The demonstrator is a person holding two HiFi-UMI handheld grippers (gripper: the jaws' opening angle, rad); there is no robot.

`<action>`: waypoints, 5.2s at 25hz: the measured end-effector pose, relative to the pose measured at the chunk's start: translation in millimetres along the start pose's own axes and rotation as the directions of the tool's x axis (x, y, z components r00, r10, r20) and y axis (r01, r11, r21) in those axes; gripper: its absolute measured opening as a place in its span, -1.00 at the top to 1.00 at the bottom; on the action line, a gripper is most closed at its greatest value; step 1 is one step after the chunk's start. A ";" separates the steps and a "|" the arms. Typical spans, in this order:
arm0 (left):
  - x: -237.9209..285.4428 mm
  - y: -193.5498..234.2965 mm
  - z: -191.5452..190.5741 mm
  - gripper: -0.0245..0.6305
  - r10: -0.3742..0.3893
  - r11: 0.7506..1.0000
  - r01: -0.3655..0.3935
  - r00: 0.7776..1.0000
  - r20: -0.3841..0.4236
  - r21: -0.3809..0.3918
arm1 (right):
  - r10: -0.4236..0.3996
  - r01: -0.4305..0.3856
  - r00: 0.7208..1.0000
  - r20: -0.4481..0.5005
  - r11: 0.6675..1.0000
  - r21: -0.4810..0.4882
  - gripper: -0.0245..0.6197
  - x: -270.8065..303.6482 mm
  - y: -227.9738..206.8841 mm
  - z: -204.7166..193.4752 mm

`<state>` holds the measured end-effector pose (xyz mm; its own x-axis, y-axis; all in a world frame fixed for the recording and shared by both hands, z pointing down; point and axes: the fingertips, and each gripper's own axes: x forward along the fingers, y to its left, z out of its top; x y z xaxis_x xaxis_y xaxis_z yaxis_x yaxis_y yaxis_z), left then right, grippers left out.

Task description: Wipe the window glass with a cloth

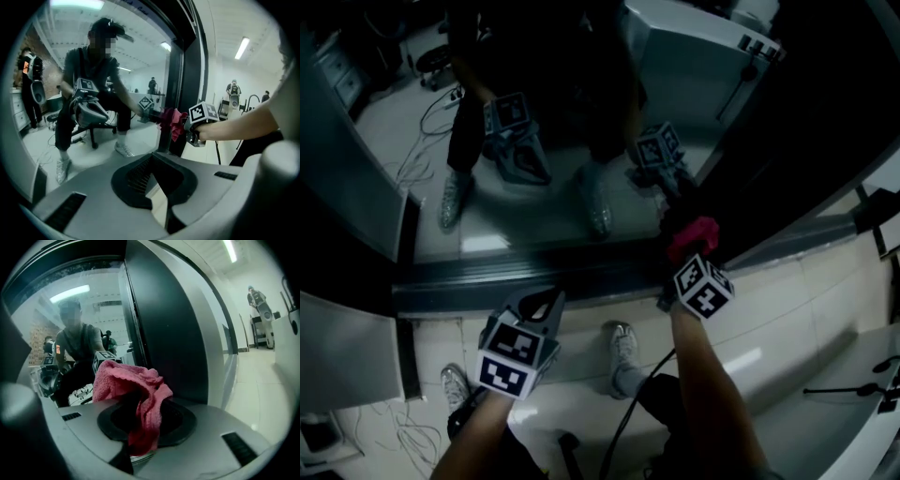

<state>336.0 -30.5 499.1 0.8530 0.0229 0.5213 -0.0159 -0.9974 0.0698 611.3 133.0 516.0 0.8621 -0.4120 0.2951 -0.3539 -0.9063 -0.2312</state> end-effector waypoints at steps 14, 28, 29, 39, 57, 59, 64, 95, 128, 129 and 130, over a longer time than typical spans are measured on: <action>12.6 9.2 -48.5 0.91 -0.005 0.986 -0.001 0.999 -0.034 -0.167 | 0.010 -0.013 0.996 -0.092 0.999 -0.035 0.64 36.9 -25.4 -68.1; -24.4 34.5 -125.4 0.91 0.066 0.964 -0.098 0.988 -0.137 -0.247 | 0.080 -0.138 0.916 -0.394 0.983 -0.121 0.65 47.0 20.0 -182.4; -29.0 36.3 -127.8 0.91 0.070 0.961 -0.104 0.988 -0.136 -0.257 | 0.098 -0.156 0.909 -0.404 0.981 -0.115 0.65 42.5 32.1 -188.4; -85.6 69.0 -133.5 0.91 0.158 0.940 -0.178 0.983 -0.089 -0.290 | 0.207 -0.284 0.863 -0.461 0.953 -0.103 0.65 7.5 134.0 -218.5; -180.7 138.0 -156.5 0.91 0.325 0.866 -0.321 0.944 -0.054 -0.384 | 0.413 -0.606 0.690 -0.594 0.778 -0.163 0.65 -81.8 351.5 -273.1; -192.1 144.6 -163.2 0.91 0.343 0.855 -0.338 0.937 -0.059 -0.395 | 0.434 -0.637 0.668 -0.604 0.753 -0.163 0.65 -90.6 372.1 -276.9; -215.5 161.5 -176.7 0.91 0.375 0.828 -0.368 0.924 -0.070 -0.423 | 0.478 -0.702 0.610 -0.632 0.696 -0.150 0.65 -109.5 420.1 -286.0; -266.5 216.1 -125.5 0.91 0.529 0.792 -0.461 0.846 0.072 -0.399 | 0.848 -0.959 0.282 -0.450 0.263 -0.106 0.65 -257.1 620.2 -115.6; -234.8 124.5 84.9 0.91 0.368 0.929 -0.360 0.879 0.303 -0.082 | 0.926 -0.902 0.372 0.069 0.378 -0.210 0.66 -254.1 472.7 192.5; -229.8 120.7 88.9 0.91 0.356 0.933 -0.352 0.883 0.305 -0.073 | 0.919 -0.893 0.387 0.078 0.395 -0.216 0.66 -250.1 463.3 196.8; -224.5 116.8 92.6 0.91 0.346 0.937 -0.344 0.887 0.305 -0.064 | 0.911 -0.885 0.403 0.085 0.411 -0.219 0.66 -245.6 453.8 201.0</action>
<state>190.9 -158.4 311.5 0.9104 -0.3459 0.2270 -0.3416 -0.9380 -0.0590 311.9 -158.1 152.2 0.0553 -0.9837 -0.1709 -0.9877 -0.0289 -0.1536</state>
